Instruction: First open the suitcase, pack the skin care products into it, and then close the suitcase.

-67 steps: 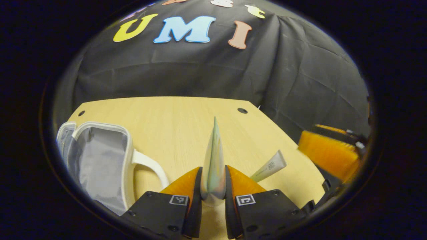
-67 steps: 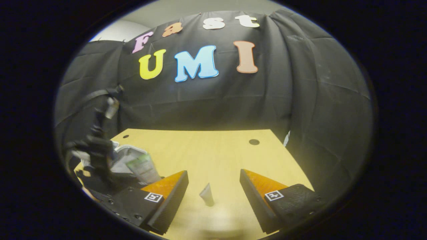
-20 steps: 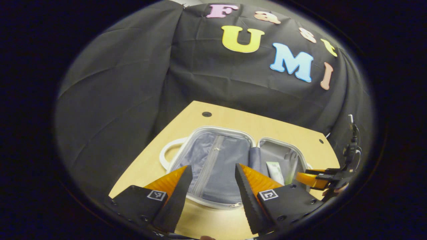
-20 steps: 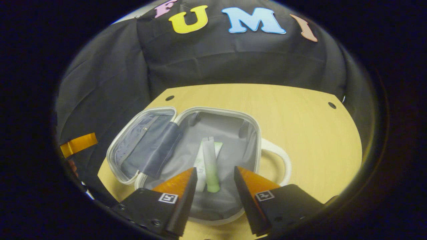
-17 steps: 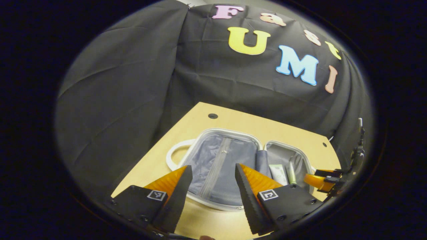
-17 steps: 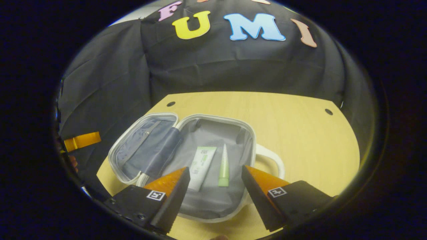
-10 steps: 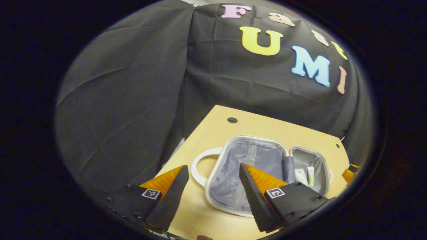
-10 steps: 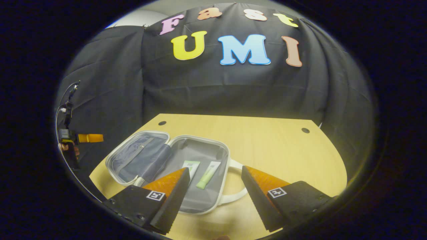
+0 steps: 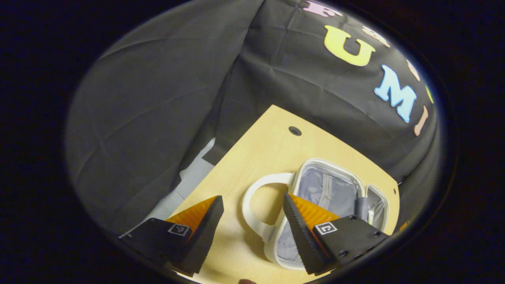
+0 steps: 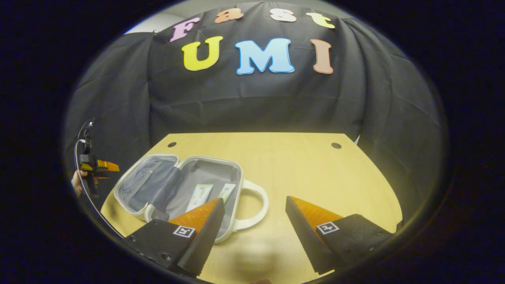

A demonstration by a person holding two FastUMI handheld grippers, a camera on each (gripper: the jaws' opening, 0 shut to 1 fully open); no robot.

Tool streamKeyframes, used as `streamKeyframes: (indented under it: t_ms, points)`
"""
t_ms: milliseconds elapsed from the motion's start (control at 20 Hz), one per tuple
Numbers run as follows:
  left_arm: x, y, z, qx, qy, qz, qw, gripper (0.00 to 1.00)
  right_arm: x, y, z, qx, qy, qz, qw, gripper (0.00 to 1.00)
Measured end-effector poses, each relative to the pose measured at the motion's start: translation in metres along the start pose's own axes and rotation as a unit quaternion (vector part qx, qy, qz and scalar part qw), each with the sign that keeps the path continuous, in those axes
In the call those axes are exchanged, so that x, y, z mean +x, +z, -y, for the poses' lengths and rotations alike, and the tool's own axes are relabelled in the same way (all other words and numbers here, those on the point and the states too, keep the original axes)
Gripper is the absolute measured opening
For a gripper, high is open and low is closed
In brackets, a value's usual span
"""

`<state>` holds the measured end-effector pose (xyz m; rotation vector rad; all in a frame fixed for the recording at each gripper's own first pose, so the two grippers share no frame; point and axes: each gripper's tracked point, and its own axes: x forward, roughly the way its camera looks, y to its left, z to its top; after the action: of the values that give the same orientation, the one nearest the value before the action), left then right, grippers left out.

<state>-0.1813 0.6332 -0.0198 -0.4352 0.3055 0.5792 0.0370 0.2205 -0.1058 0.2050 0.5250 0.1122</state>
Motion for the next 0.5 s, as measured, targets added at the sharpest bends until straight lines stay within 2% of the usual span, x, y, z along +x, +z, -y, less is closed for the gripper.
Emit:
streamKeyframes:
  t_ms: [200,300,350,400,450,500]
  points:
    - [0.033,-0.016,-0.006,-0.081,-0.026,-0.039,0.996,0.94,-0.005,-0.003,0.005,0.001,-0.008,-0.011,1.000,0.95]
    - [0.044,-0.024,-0.005,-0.123,-0.040,-0.050,0.990,0.99,-0.006,-0.003,0.006,0.004,-0.010,-0.011,1.000,0.95]
    - [0.050,-0.028,-0.003,-0.135,-0.048,-0.058,0.988,0.94,-0.007,-0.003,0.007,0.005,-0.012,-0.011,1.000,0.95]
    - [0.049,-0.031,0.000,-0.145,-0.057,-0.062,0.986,0.98,-0.006,-0.002,0.008,0.007,-0.013,-0.011,1.000,0.95]
    - [0.050,-0.032,0.005,-0.152,-0.065,-0.066,0.984,0.94,-0.006,-0.003,0.009,0.009,-0.014,-0.012,1.000,0.95]
    - [0.052,-0.034,0.009,-0.155,-0.073,-0.068,0.983,0.64,-0.007,-0.003,0.010,0.012,-0.014,-0.014,1.000,0.95]
